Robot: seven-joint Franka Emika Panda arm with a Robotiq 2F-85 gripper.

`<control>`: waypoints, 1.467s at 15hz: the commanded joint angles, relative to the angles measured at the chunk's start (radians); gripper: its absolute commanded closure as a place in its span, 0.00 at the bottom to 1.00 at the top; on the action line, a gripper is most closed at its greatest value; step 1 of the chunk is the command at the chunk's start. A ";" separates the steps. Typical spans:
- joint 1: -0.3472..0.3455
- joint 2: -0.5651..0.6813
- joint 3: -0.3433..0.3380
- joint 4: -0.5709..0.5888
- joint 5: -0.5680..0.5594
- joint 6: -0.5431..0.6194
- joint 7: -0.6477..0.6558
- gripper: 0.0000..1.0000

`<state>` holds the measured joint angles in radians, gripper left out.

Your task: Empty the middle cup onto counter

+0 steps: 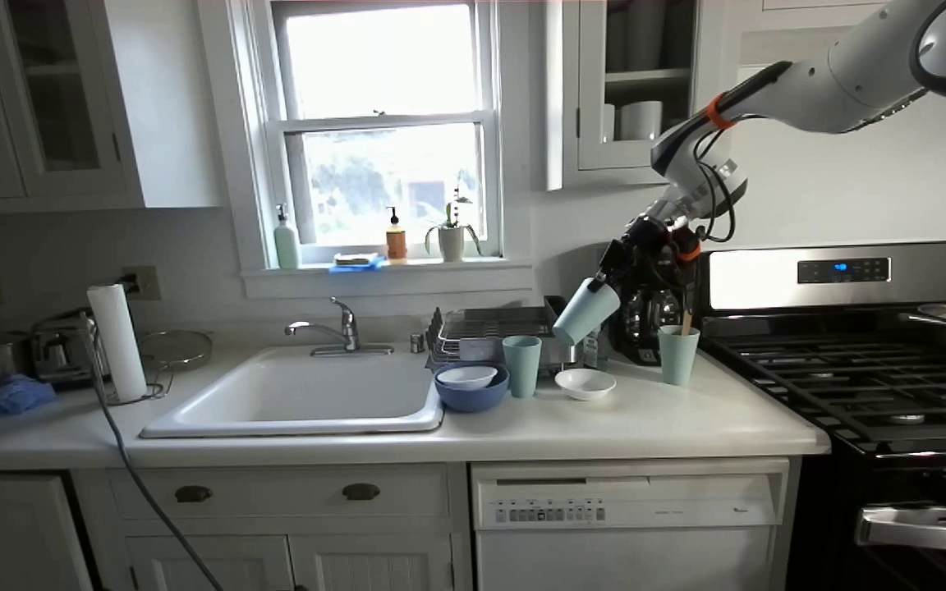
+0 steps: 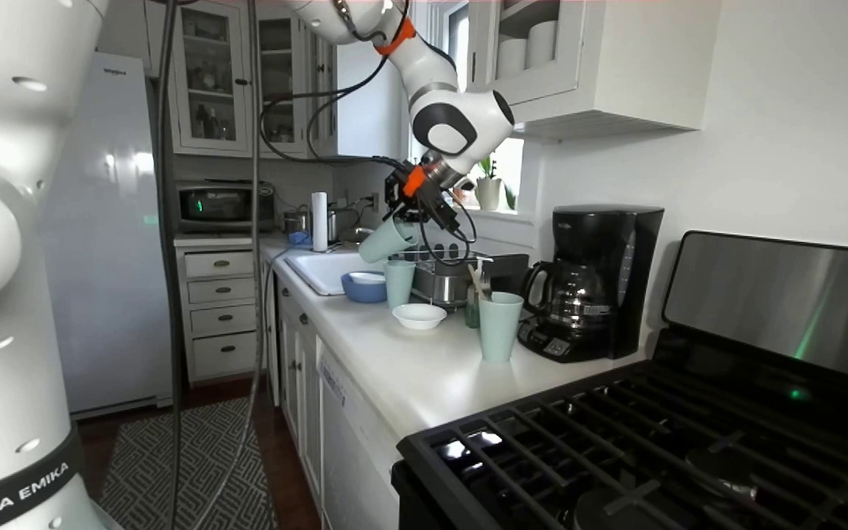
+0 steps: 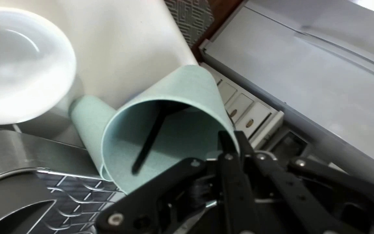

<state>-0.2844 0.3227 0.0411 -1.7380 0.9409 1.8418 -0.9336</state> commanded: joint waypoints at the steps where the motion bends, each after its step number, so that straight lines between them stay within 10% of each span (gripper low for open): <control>1: -0.006 -0.013 -0.039 -0.021 0.174 -0.111 -0.002 0.99; 6: 0.001 0.024 -0.091 -0.022 0.389 -0.177 0.003 0.99; 14: 0.033 0.052 -0.118 -0.009 0.376 -0.144 0.006 0.99; 22: 0.073 0.108 -0.106 -0.016 0.589 -0.039 0.045 0.99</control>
<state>-0.2295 0.4224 -0.0585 -1.7526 1.4364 1.7673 -0.9094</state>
